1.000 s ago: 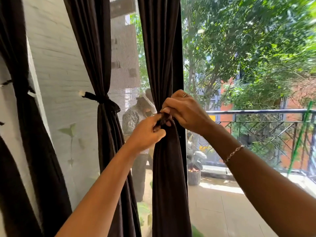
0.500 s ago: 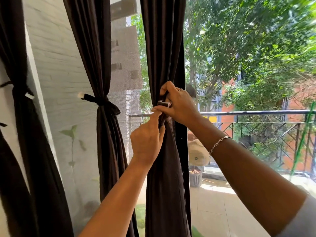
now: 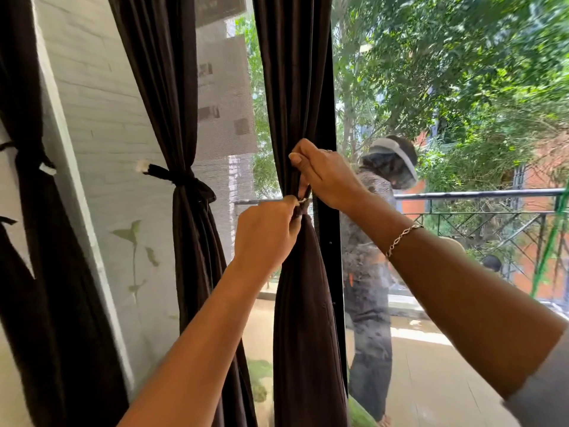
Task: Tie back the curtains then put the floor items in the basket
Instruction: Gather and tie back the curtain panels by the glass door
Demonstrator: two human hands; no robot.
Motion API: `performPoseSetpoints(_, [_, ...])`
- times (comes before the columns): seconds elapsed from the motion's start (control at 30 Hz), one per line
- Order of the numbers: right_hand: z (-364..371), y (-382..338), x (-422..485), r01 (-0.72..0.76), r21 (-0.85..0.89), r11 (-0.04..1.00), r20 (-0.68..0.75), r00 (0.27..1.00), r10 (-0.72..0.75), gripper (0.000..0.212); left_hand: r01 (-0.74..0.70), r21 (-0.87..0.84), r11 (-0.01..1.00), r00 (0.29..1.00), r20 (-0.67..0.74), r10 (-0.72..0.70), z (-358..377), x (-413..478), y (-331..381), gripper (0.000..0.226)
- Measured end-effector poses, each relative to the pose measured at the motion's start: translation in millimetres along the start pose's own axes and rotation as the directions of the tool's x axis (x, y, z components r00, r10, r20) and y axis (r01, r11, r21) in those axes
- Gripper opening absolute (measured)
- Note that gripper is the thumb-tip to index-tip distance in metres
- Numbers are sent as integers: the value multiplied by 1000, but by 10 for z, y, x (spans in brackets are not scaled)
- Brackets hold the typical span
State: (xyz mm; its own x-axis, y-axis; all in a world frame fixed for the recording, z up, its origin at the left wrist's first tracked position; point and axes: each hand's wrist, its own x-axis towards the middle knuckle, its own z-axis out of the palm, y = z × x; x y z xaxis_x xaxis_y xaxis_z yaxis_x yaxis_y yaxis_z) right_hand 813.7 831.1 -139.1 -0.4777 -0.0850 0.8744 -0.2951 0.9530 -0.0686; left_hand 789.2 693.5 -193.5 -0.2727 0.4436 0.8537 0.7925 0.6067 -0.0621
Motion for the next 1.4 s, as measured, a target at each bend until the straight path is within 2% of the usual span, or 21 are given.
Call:
performPoseSetpoints(0.1, [1,6,1,4,8,1000,-4,1000,-4,31,98,-184,978,985,155,-70,-75,61,24,17])
performPoseSetpoints(0.17, [-12,-18,-3,-5,1,1000,1,1000,5,31,217,-319,922,944,309,-115,-117,100,38,12])
performPoseSetpoints(0.3, [-70,-100,-36,-76,49,996,59,996,74,26,494,-519,697,793,598,-118,-238,196,13,14])
performPoseSetpoints(0.37, [-126,-123,-127,-182,229,956,146,978,151,18,626,-527,575,697,709,-108,-279,201,-21,23])
performPoseSetpoints(0.4, [-149,-149,-208,-268,391,880,179,961,213,13,665,-526,530,667,737,-106,-286,187,-48,27])
performPoseSetpoints(0.43, [-165,-180,-314,-347,548,761,187,938,293,10,687,-534,494,656,747,-104,-282,170,-74,31])
performPoseSetpoints(0.47, [-170,-201,-430,-386,656,649,161,911,379,10,694,-548,467,657,747,-100,-273,152,-99,33])
performPoseSetpoints(0.5, [-157,-227,-545,-401,710,578,136,884,447,13,696,-562,448,661,745,-91,-266,135,-114,36])
performPoseSetpoints(0.57, [-105,-309,-741,-429,734,527,141,855,500,22,697,-587,413,668,740,-75,-242,107,-109,36])
performPoseSetpoints(0.63, [-47,-377,-838,-457,708,538,134,835,534,23,704,-602,377,672,736,-81,-221,95,-72,31])
performPoseSetpoints(0.73, [-34,-357,-881,-486,601,634,88,829,552,23,707,-621,339,681,728,-85,-205,91,-35,25])
performPoseSetpoints(0.83, [-67,-326,-923,-488,594,639,151,848,508,24,704,-634,320,677,735,-34,-209,89,-34,25])
performPoseSetpoints(0.9, [-73,-315,-942,-484,551,680,192,866,461,30,711,-645,279,671,742,5,-216,82,-43,29])
performPoseSetpoints(0.97, [-75,-311,-950,-499,561,660,210,858,469,27,704,-655,275,681,732,-2,-215,53,-51,32])
performPoseSetpoints(1.0, [-84,-298,-955,-508,602,616,210,845,492,23,677,-668,307,708,706,-27,-202,29,-39,31])
performPoseSetpoints(1.07, [-101,-276,-954,-520,687,507,229,817,529,24,568,-731,378,811,576,-103,-148,-41,54,26])
performPoseSetpoints(1.13, [-116,-270,-942,-529,718,451,260,806,531,26,420,-837,350,906,370,-204,-87,-114,178,18])
performPoseSetpoints(1.17, [-125,-270,-929,-530,724,442,265,805,531,26,355,-877,324,925,280,-257,-66,-137,219,15])
performPoseSetpoints(1.23, [-148,-273,-908,-518,732,443,243,806,540,24,289,-912,293,926,189,-326,-41,-159,236,11])
performPoseSetpoints(1.4, [-265,-153,-908,-522,748,411,183,757,628,27,332,-914,234,903,236,-360,-37,-149,175,21])
